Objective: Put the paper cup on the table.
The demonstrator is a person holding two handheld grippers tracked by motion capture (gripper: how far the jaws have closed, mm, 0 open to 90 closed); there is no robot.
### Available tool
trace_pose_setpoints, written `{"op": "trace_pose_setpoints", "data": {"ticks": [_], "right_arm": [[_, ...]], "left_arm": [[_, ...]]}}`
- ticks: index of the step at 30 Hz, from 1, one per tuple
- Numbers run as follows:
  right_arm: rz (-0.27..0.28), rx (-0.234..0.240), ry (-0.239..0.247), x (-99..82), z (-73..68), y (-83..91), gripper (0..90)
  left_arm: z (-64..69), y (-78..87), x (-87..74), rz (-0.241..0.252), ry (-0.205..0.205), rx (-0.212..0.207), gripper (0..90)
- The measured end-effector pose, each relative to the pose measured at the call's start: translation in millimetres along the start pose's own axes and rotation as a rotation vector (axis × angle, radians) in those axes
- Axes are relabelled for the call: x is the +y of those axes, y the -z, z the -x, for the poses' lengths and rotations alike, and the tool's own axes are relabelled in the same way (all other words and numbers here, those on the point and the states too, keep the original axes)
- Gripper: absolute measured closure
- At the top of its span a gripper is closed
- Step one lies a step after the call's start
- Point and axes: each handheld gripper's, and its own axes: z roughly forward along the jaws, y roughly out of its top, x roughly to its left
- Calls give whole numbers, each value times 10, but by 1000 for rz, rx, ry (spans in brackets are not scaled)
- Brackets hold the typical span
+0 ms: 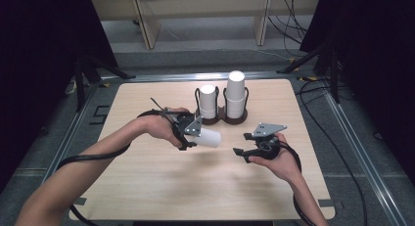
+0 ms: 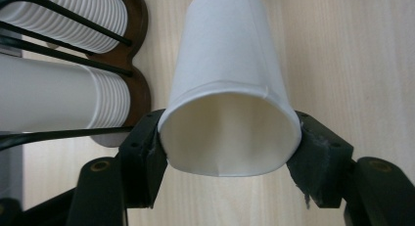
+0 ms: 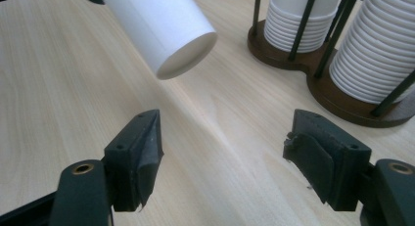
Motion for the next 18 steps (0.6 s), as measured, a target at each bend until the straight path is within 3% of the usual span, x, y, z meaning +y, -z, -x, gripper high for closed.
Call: {"op": "trace_pose_setpoints", "data": {"ticks": [2, 12, 18], "right_arm": [[-2, -6, 34, 40, -28, -20, 283], [-28, 14, 99, 152, -147, -64, 278], [-53, 12, 168, 221, -253, -117, 276]], "left_arm": [[-1, 13, 36, -19, 2, -12, 360], [-22, -15, 148, -152, -46, -49, 359], [12, -10, 224, -194, -76, -70, 359]]}}
